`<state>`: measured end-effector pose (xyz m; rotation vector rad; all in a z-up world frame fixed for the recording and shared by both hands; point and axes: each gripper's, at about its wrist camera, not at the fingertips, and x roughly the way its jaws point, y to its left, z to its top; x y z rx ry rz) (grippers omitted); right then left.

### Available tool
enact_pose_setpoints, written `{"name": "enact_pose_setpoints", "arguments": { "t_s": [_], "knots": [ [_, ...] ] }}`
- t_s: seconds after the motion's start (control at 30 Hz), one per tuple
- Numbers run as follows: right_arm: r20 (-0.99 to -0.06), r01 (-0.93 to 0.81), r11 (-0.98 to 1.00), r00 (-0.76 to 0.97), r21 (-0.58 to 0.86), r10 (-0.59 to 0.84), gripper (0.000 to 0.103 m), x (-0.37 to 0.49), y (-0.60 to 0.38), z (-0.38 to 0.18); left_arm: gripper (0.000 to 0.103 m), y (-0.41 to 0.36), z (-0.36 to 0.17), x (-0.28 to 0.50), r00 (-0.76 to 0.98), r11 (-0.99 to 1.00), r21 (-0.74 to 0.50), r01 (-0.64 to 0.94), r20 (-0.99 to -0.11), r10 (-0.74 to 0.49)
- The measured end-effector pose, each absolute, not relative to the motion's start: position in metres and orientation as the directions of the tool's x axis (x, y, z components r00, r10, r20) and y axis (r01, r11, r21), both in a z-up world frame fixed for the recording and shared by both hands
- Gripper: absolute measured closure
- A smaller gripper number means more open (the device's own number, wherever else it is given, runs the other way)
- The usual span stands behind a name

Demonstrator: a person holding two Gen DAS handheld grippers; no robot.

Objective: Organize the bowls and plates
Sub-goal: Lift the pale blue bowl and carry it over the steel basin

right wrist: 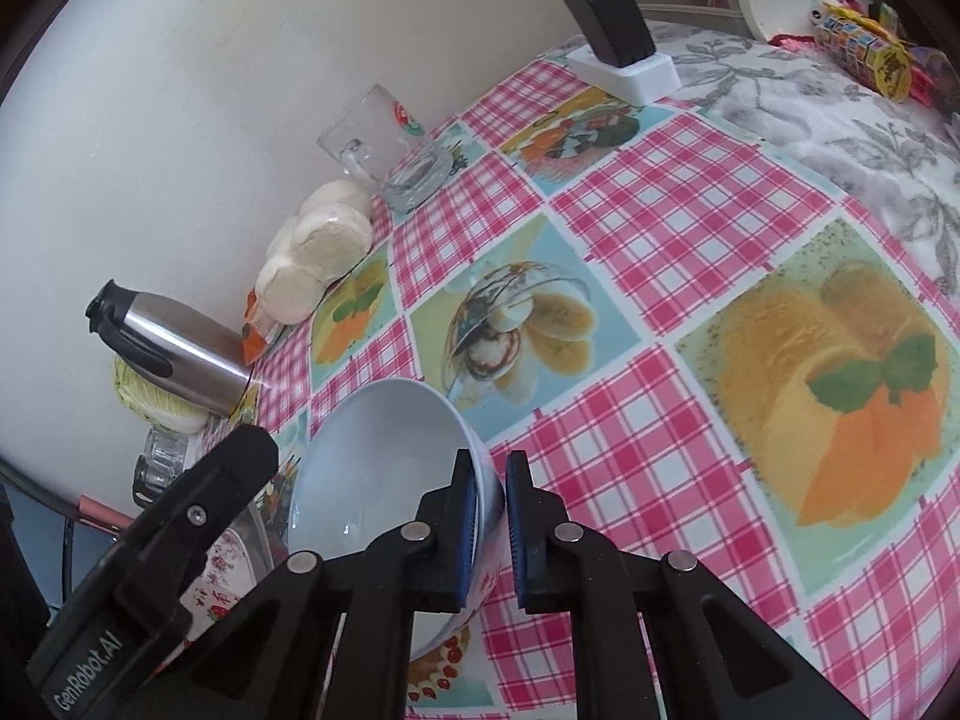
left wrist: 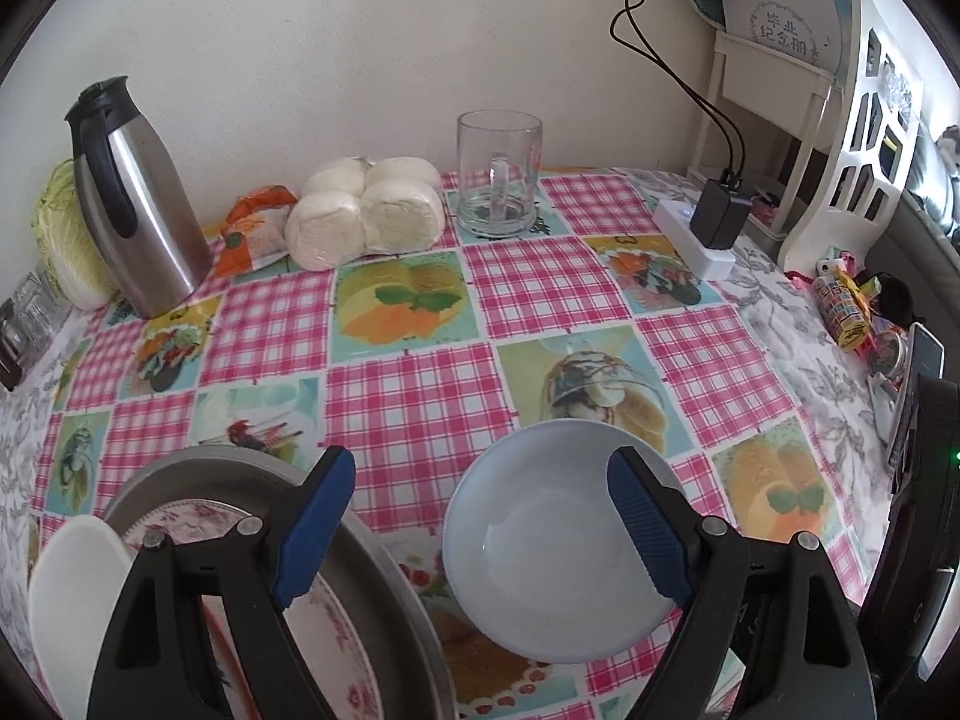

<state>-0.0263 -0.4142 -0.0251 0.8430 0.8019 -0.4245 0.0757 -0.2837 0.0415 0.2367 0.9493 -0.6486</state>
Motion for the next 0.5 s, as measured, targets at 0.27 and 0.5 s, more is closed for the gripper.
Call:
{"name": "enact_pose_setpoints", "arguments": {
  "t_s": [0.27, 0.5],
  "knots": [
    [-0.772, 0.638, 0.588, 0.634, 0.497, -0.034, 0.092, -0.036, -0.427, -0.027, 0.03, -0.291, 0.024, 0.074, 0.346, 0.774, -0.115, 0.623, -0.847, -0.404],
    [-0.788, 0.653, 0.576, 0.615, 0.492, -0.024, 0.092, -0.036, -0.429, -0.036, 0.046, -0.297, 0.007, 0.07, 0.303, 0.766, -0.122, 0.631, -0.871, -0.388]
  ]
}}
